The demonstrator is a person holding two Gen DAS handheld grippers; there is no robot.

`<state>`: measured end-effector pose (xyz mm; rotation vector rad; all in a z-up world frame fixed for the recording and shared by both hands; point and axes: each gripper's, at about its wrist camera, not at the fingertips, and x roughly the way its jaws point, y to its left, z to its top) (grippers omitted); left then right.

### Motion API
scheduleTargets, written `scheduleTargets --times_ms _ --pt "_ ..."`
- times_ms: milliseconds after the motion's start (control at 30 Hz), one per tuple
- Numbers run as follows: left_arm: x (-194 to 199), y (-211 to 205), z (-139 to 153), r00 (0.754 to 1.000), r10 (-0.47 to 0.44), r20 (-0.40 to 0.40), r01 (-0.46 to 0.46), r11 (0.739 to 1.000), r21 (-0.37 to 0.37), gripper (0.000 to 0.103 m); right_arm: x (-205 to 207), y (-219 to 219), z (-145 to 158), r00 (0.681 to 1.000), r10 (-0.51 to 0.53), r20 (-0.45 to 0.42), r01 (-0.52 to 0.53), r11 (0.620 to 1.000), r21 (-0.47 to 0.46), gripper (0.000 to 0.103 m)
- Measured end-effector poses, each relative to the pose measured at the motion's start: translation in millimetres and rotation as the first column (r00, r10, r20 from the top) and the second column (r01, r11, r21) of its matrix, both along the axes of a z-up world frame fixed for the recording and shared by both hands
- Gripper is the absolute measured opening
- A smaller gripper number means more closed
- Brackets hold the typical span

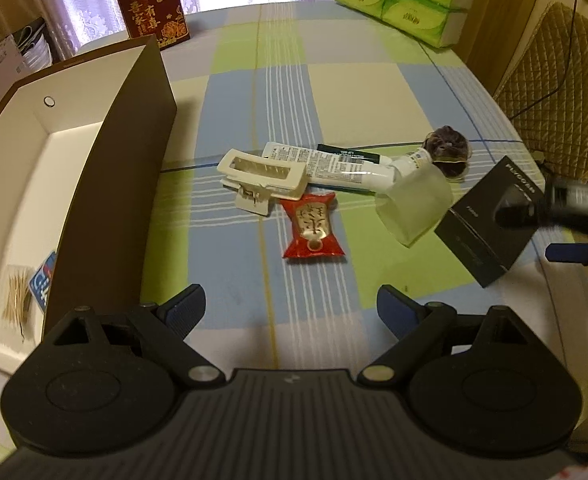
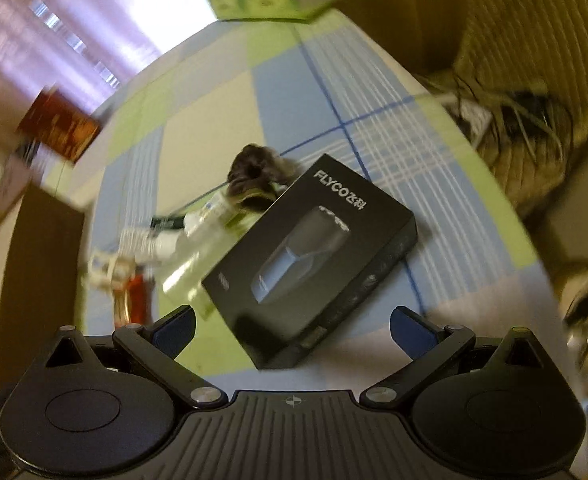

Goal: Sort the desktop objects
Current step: 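Grasp the red candy packet with the left tool while the right tool grasps the black FLYCO box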

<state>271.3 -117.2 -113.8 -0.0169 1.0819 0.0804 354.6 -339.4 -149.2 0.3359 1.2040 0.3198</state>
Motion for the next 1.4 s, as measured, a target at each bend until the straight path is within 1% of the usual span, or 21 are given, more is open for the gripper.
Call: scheduleTargets --times_ms 67,167,233,300,367,433,533,633,700,800,833,900,967,1000,1033,1067,1200,1267,1333,1367,1400 --pt "6.3 3.3 -2.8 1.0 -0.006 -0.008 0.006 1.0 0.004 0.091 10.1 -1.9 -1.6 0.994 -0.102 -0.028 0.103 0.995 0.02 0.101" --pt "15.9 8.6 -7.2 1.0 -0.01 -0.018 0.01 1.0 0.009 0.091 25.4 -3.3 -5.9 0.97 -0.233 -0.073 0.235 0.972 0.023 0.101" --pt "22.6 11.7 -10.4 1.0 -0.013 -0.022 0.013 1.0 0.011 0.091 33.0 -1.4 -9.7 0.957 -0.277 -0.09 0.279 0.96 0.015 0.101" --pt "27.7 13.8 -12.9 0.999 -0.016 -0.027 0.017 1.0 0.012 0.091 38.9 1.9 -13.9 0.947 -0.307 -0.095 0.306 0.952 -0.021 0.101" --pt "32.7 15.4 -16.1 0.999 -0.025 -0.031 0.025 1.0 0.015 0.091 42.4 4.8 -18.5 0.945 -0.316 -0.084 0.312 0.949 -0.055 0.101" --pt "36.8 15.7 -19.4 0.999 -0.033 -0.036 0.034 0.999 0.018 0.091 43.8 9.5 -22.0 0.956 -0.285 -0.07 0.277 0.955 -0.102 0.098" --pt "41.2 16.0 -24.7 0.998 -0.042 -0.048 0.043 0.999 0.013 0.09 42.4 12.2 -18.7 0.979 -0.201 -0.024 0.196 0.971 -0.137 0.094" --pt "44.7 15.3 -30.7 0.997 -0.052 -0.062 0.053 0.999 0.006 0.09 39.4 10.5 -15.3 0.997 -0.081 0.003 0.081 0.983 -0.163 0.091" --pt "47.1 14.3 -34.0 0.996 -0.059 -0.068 0.06 0.998 0.004 0.09 35.8 10.5 -15.0 1.0 0.012 0.016 -0.009 0.984 -0.179 0.089" --pt "50.8 13.0 -39.5 0.995 -0.067 -0.076 0.067 0.998 0.002 0.089 25.9 3.5 -12.1 0.985 0.166 0.039 -0.155 0.966 -0.206 0.086" --pt "52.5 12.7 -40.9 0.995 -0.068 -0.076 0.069 0.998 0.0 0.088 20.6 0.1 -10.8 0.972 0.231 0.049 -0.215 0.952 -0.218 0.086" --pt "56.7 12.4 -44.4 0.995 -0.068 -0.078 0.068 0.998 -0.007 0.085 11.7 -4.5 -10.0 0.95 0.306 0.069 -0.282 0.929 -0.238 0.084" --pt "62.9 12.9 -49.0 0.995 -0.065 -0.079 0.063 0.998 -0.021 0.078 4.5 -9.7 -8.4 0.932 0.352 0.082 -0.322 0.912 -0.253 0.083" --pt "66.1 13.1 -51.2 0.995 -0.062 -0.08 0.06 0.998 -0.025 0.076 0.4 -11.5 -7.1 0.927 0.365 0.09 -0.332 0.907 -0.259 0.083" --pt "69.8 13.1 -53.8 0.995 -0.058 -0.081 0.056 0.998 -0.029 0.072 -2.6 -13.2 -7.0 0.921 0.376 0.1 -0.34 0.902 -0.265 0.083" --pt "73.7 12.5 -56.5 0.995 -0.056 -0.083 0.053 0.998 -0.033 0.066 -3.5 -14.5 -7.2 0.919 0.379 0.106 -0.34 0.902 -0.267 0.082" --pt "85.9 8.2 -65.7 0.995 -0.07 -0.078 0.067 0.997 -0.043 0.055 -7.0 -16.8 -7.7 0.921 0.369 0.124 -0.327 0.907 -0.267 0.082" --pt "90.3 4.7 -71.0 0.994 -0.08 -0.073 0.078 0.996 -0.042 0.043 -9.2 -16.4 -7.7 0.919 0.373 0.13 -0.329 0.904 -0.273 0.082" --pt "91.8 1.8 -74.0 0.995 -0.082 -0.059 0.08 0.996 -0.032 0.036 -10.8 -16.9 -6.7 0.916 0.375 0.141 -0.328 0.904 -0.275 0.082" --pt "91.0 0.0 -74.1 0.995 -0.09 -0.042 0.089 0.996 -0.024 0.028 -11.4 -17.1 -6.1 0.916 0.373 0.147 -0.325 0.905 -0.275 0.082" --pt "89.8 -0.9 -73.7 0.995 -0.099 -0.032 0.099 0.995 -0.022 0.027 -12.5 -18.1 -5.4 0.917 0.369 0.151 -0.32 0.907 -0.272 0.083"
